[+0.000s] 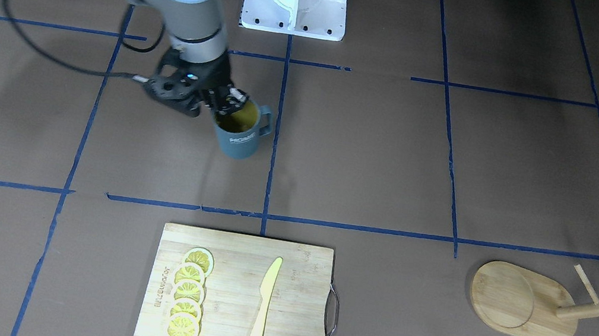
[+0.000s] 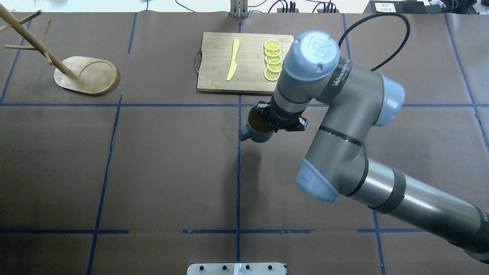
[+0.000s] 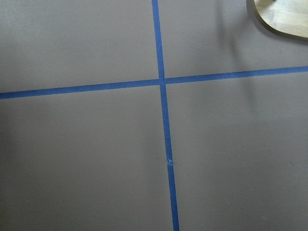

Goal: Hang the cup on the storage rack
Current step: 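Carry the teal mug toward the table center with the right gripper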

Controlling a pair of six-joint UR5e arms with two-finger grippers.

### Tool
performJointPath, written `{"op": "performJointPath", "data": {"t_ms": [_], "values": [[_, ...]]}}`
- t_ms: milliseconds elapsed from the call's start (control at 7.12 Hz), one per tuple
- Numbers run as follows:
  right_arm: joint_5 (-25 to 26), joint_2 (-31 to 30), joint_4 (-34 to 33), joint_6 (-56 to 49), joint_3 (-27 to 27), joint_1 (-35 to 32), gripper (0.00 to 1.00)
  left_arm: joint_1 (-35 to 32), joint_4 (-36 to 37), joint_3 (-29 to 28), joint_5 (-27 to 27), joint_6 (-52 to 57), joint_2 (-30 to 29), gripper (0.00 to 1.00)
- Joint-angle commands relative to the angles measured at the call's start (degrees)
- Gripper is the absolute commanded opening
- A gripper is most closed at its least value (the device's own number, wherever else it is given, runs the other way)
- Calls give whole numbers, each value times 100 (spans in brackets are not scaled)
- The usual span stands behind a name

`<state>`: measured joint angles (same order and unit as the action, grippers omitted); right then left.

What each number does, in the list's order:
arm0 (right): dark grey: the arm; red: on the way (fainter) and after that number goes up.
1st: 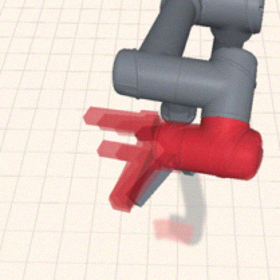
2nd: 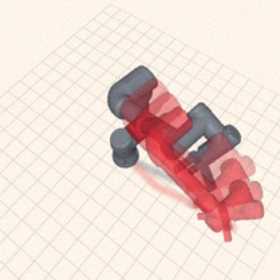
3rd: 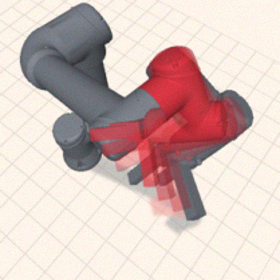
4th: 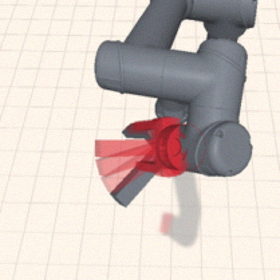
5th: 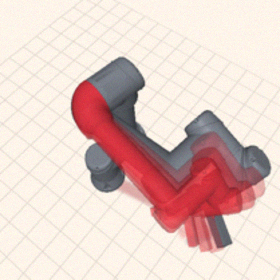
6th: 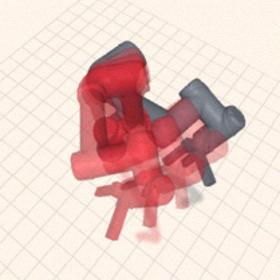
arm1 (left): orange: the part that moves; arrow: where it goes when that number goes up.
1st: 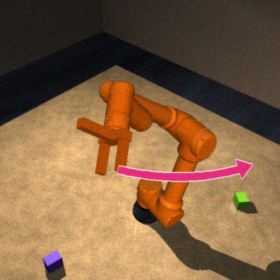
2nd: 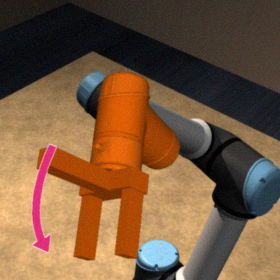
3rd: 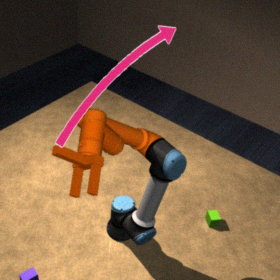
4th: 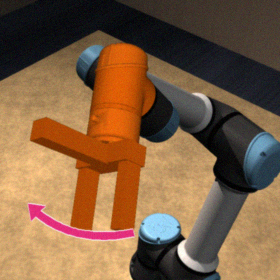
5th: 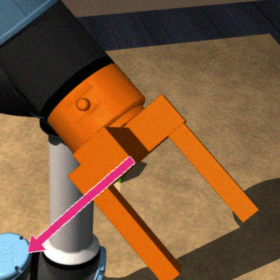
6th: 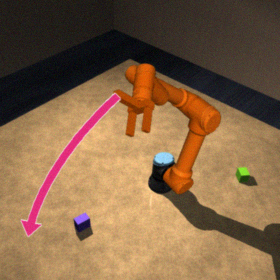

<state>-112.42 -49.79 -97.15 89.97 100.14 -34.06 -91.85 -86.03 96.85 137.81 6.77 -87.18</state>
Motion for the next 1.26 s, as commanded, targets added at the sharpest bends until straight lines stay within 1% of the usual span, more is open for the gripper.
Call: {"op": "performJointPath", "data": {"t_ms": [0,140,281,562,702,843,983,1124], "values": [[307,337,-6,574,-440,522,0,0,-2,0,0,0,0,100],[308,486,3,583,-704,575,0,9,7,-8,0,0,8,100],[317,505,20,609,-768,619,0,9,7,-9,0,0,8,100],[308,523,38,601,-768,619,4,0,7,-9,0,0,17,100],[308,532,38,601,-768,619,56,9,7,-9,0,0,17,100],[325,549,29,601,-742,611,100,0,7,-9,0,0,17,100],[369,575,29,496,-629,497,100,0,7,0,0,0,17,100],[317,576,3,269,-358,331,100,0,7,-8,-9,0,17,100]]}}
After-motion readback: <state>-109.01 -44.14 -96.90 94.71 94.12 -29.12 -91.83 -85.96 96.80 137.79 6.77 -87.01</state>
